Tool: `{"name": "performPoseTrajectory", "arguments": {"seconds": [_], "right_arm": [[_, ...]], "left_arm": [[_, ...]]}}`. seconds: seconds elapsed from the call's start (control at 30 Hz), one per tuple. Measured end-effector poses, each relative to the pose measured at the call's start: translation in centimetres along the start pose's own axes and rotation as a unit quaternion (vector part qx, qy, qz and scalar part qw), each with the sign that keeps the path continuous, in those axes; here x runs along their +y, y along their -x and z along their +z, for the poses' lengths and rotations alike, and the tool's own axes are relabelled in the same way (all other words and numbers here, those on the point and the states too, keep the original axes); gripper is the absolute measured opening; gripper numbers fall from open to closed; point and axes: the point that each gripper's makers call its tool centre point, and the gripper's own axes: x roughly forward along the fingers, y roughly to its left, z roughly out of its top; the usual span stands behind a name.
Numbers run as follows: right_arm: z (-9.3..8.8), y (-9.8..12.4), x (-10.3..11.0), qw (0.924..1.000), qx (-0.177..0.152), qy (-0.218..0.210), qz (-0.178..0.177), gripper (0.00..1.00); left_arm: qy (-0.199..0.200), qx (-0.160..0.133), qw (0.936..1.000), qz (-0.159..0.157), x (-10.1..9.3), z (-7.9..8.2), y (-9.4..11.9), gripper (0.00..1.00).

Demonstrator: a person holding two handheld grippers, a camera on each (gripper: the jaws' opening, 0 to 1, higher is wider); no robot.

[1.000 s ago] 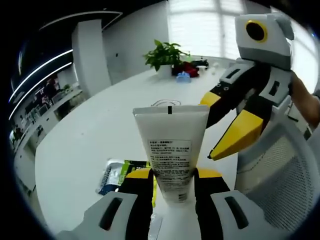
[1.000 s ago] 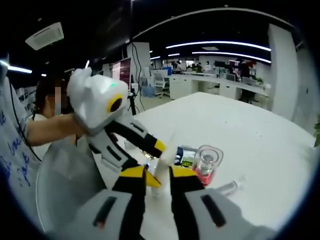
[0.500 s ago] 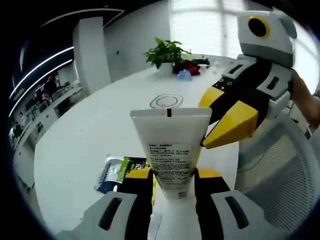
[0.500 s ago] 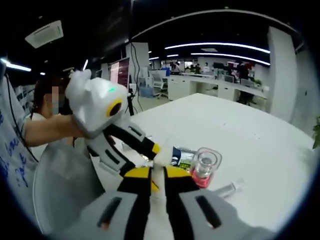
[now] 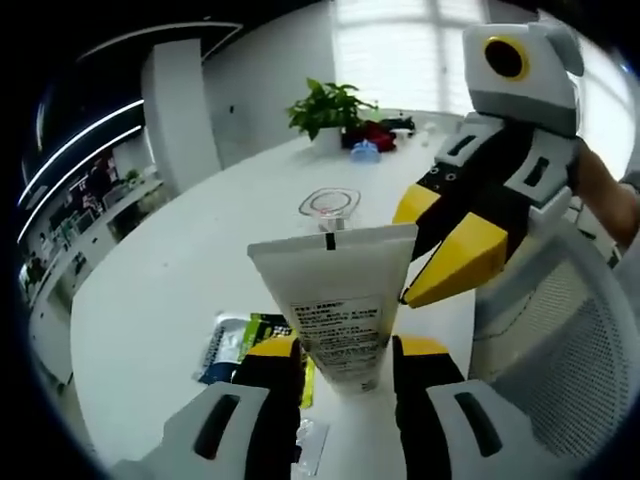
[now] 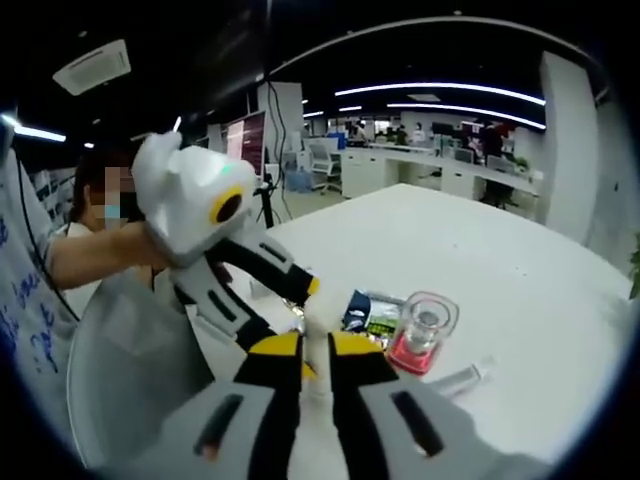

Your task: Arrange the skincare products in the storage area until every visible bottle or jar stands upright without overlapping.

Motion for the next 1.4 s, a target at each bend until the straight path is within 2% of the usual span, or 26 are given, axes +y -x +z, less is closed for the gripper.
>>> {"name": "performPoseTrajectory", "arguments": {"seconds": [0.27,0.6,0.87,1.2,1.4], "right_arm": [[-0.3,0.0,0.0,1.0000,0.006,0.001,0.001,0.11],[-0.8,-0.1,0.2,0.9999,0.013,0.002,0.007,0.11],[-0.5,0.0,0.5,0.9998,0.013,0.011,0.011,0.10],[-0.3,-0.4,2.1,0.9991,0.015,0.015,0.037,0.12],[0.0,-0.6,2.4,0.9988,0.014,0.020,0.042,0.11]], "left_arm": [[0.004,0.007,0.9999,0.011,0.4,-0.7,1.1,0.35],[-0.003,0.017,0.9998,0.004,-0.7,-1.0,2.3,0.35],[-0.003,0.017,0.9999,-0.002,-1.2,-0.8,1.7,0.36],[-0.011,0.014,0.9998,-0.010,-1.7,-0.4,1.2,0.37],[-0.008,0.010,0.9998,-0.017,-1.9,-0.1,0.9,0.32]]}}
